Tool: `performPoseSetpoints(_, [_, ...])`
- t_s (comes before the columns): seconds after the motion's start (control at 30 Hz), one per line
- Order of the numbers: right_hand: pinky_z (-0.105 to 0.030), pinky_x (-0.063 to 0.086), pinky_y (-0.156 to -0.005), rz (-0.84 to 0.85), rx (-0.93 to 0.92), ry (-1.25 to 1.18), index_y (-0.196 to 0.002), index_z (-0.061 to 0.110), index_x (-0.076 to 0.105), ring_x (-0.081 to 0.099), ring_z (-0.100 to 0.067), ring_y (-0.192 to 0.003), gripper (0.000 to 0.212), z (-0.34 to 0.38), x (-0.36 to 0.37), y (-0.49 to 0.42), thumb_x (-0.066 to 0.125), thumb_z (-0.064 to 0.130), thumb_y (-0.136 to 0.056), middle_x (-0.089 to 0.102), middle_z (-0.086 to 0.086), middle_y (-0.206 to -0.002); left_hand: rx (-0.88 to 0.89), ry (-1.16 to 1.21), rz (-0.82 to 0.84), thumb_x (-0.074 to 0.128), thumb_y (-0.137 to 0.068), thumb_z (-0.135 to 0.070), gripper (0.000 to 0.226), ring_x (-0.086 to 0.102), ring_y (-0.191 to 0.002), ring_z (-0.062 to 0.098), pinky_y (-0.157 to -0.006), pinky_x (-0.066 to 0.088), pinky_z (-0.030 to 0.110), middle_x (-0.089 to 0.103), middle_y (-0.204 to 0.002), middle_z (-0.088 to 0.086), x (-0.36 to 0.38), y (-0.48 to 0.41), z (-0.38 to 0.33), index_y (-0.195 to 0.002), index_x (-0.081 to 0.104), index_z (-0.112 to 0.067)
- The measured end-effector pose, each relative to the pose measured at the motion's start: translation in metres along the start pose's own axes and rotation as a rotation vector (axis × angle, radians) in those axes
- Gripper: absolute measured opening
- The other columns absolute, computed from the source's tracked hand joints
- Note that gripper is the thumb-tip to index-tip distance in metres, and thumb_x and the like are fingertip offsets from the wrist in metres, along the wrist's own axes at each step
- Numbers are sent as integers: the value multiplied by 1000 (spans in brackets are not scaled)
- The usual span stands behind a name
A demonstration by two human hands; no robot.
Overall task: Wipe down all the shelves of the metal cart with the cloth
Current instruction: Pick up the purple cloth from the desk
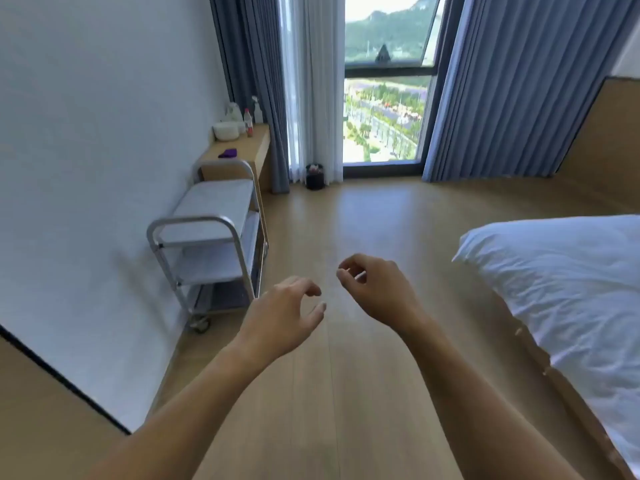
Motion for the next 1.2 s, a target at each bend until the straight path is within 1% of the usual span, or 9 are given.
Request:
performPoseSetpoints(0.1, [-24, 55, -70, 18, 56, -37, -99, 28, 68, 63, 2, -74, 19, -18, 22, 21, 56, 42, -92, 69, 15, -86, -6, -32, -31, 55, -90, -47, 23, 61, -92, 3, -76, 51, 27, 62, -104, -17, 9, 11, 8, -106, 61, -32])
performPoseSetpoints(0.2, [-20, 53, -68, 73, 91, -80, -99, 26, 68, 63, 3, -72, 18, -31, 47, 33, 57, 39, -92, 69, 14, -86, -33, -69, 17, 53, -90, -49, 21, 61, -91, 5, -74, 52, 31, 63, -101, -18, 22, 17, 20, -103, 61, -33])
performPoseSetpoints(0.5, [-31, 57, -70, 93, 155, -69, -94, 30, 68, 63, 2, -71, 17, -57, 76, 2, 56, 42, -90, 67, 17, -80, -88, -20, 134, 51, -91, -54, 19, 59, -86, -3, -68, 44, 21, 62, -93, -24, 55, -10, 61, -97, 59, -37])
performPoseSetpoints(0.6, [-31, 56, -71, 110, 162, -46, -93, 30, 68, 63, 1, -74, 17, -61, 87, -31, 55, 41, -91, 67, 17, -81, -111, -39, 167, 51, -90, -54, 20, 59, -86, -2, -65, 38, 20, 62, -94, -23, 65, -40, 86, -99, 59, -37])
performPoseSetpoints(0.73, [-28, 55, -73, 148, 137, 22, -93, 30, 68, 63, 1, -76, 18, -60, 103, -100, 54, 40, -93, 67, 17, -83, -141, -58, 177, 49, -91, -55, 24, 60, -87, 0, -69, 44, 21, 62, -95, -21, 70, -95, 128, -103, 59, -36])
performPoseSetpoints(0.87, [-25, 54, -72, 142, 53, 89, -96, 29, 67, 62, 0, -78, 19, -48, 114, -182, 52, 40, -94, 67, 16, -85, -62, -95, 168, 48, -92, -54, 28, 62, -87, 1, -74, 49, 20, 63, -98, -19, 65, -163, 158, -108, 60, -35])
performPoseSetpoints(0.97, [-23, 52, -74, 157, -1, 185, -100, 30, 65, 60, -2, -84, 21, -43, 127, -233, 48, 42, -95, 65, 16, -93, 14, -171, 145, 47, -92, -53, 31, 63, -84, 6, -77, 51, 26, 65, -98, -14, 64, -213, 177, -108, 61, -31])
performPoseSetpoints(1.07, [-23, 48, -73, 198, -12, 284, -104, 30, 64, 58, -4, -90, 25, -51, 144, -270, 45, 44, -96, 64, 14, -101, 52, -231, 200, 43, -95, -51, 32, 63, -89, 10, -80, 51, 30, 64, -100, -11, 74, -256, 195, -110, 59, -28])
performPoseSetpoints(1.2, [-22, 41, -68, 222, 32, 281, -102, 30, 64, 58, -6, -90, 24, -71, 160, -303, 46, 44, -96, 64, 13, -100, 62, -238, 226, 44, -95, -50, 31, 63, -87, 10, -80, 52, 30, 65, -99, -11, 86, -295, 211, -109, 60, -28])
Point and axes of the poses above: each hand's wrist, its own y-axis away from the middle knuckle, its own x-axis out of the palm, z = x × y, the point moved 7 cm from there along -y, towards the middle knuckle
